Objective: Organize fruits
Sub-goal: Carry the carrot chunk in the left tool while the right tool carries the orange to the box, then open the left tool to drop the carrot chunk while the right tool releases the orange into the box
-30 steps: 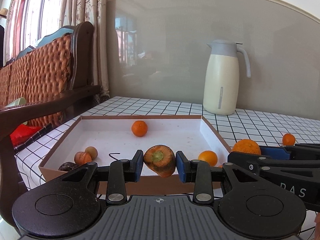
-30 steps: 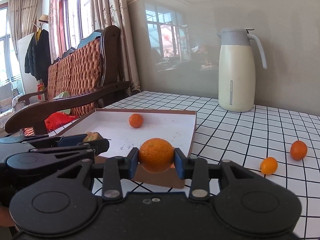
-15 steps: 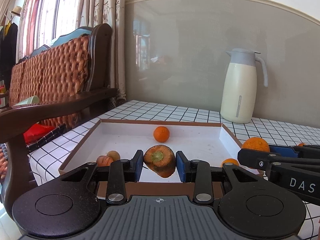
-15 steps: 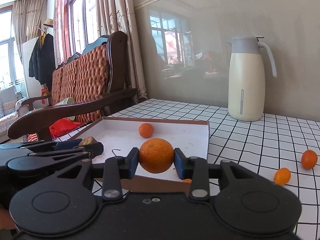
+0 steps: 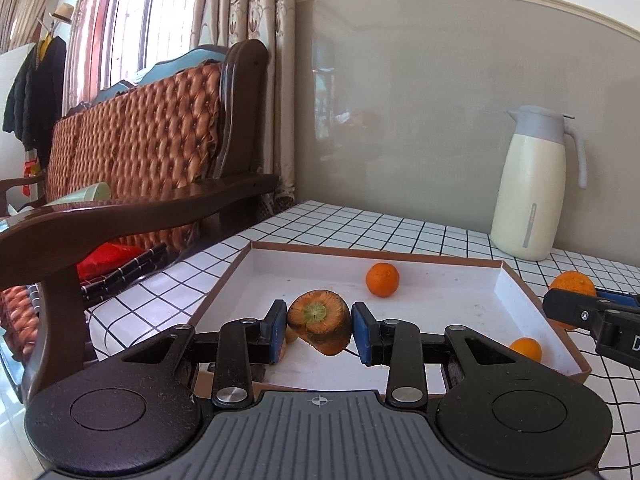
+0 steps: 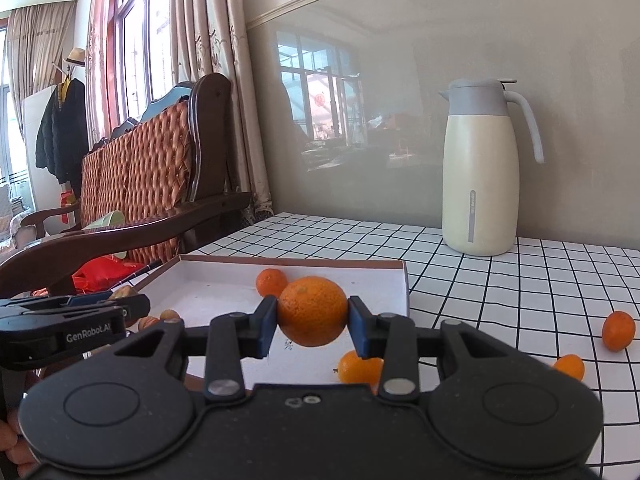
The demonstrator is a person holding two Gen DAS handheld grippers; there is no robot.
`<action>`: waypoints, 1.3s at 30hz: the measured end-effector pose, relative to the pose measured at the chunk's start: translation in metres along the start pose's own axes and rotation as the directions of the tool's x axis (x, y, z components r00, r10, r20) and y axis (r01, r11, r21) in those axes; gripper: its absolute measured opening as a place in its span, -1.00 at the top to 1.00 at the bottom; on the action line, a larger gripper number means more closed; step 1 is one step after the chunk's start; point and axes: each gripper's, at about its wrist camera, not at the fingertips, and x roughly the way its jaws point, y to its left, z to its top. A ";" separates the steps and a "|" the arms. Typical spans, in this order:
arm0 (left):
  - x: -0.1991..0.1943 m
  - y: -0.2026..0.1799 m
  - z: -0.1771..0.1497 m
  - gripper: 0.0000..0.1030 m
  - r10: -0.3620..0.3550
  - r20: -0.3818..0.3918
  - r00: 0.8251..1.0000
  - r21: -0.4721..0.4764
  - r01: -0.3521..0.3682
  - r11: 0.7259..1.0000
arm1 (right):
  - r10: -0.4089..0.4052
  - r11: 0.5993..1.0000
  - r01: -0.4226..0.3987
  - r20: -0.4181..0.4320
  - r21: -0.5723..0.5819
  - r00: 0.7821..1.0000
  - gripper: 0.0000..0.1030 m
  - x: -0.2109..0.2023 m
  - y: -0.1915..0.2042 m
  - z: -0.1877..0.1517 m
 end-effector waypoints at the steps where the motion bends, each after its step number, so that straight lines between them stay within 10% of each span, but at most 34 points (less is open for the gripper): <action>1: 0.002 0.001 0.000 0.31 0.005 0.001 1.000 0.002 -0.005 1.000 | -0.004 1.000 0.004 -0.001 0.003 1.000 0.43 0.002 0.000 0.000; 32: 0.051 0.010 0.004 0.31 0.039 -0.051 0.998 0.024 -0.038 0.999 | -0.119 0.992 0.122 -0.072 0.028 0.990 0.29 0.057 -0.002 -0.002; 33: 0.053 0.010 0.005 0.26 0.047 -0.054 0.997 0.027 -0.046 0.999 | -0.128 0.991 0.130 -0.071 0.023 0.989 -0.31 0.058 -0.001 -0.001; 34: 0.053 0.010 0.006 -0.24 0.053 -0.053 0.997 0.023 -0.052 0.998 | -0.146 0.989 0.148 -0.051 0.026 0.988 -0.83 0.056 -0.001 -0.001; 35: 0.050 0.010 0.007 -1.00 0.064 -0.043 0.997 0.016 -0.064 0.998 | -0.171 0.985 0.171 -0.009 0.035 0.985 -0.87 0.050 -0.001 -0.001; 39: 0.037 0.009 0.017 -1.00 0.097 0.059 0.994 0.031 -0.099 0.995 | -0.199 0.980 0.197 0.094 0.034 0.975 -0.88 0.032 -0.002 0.008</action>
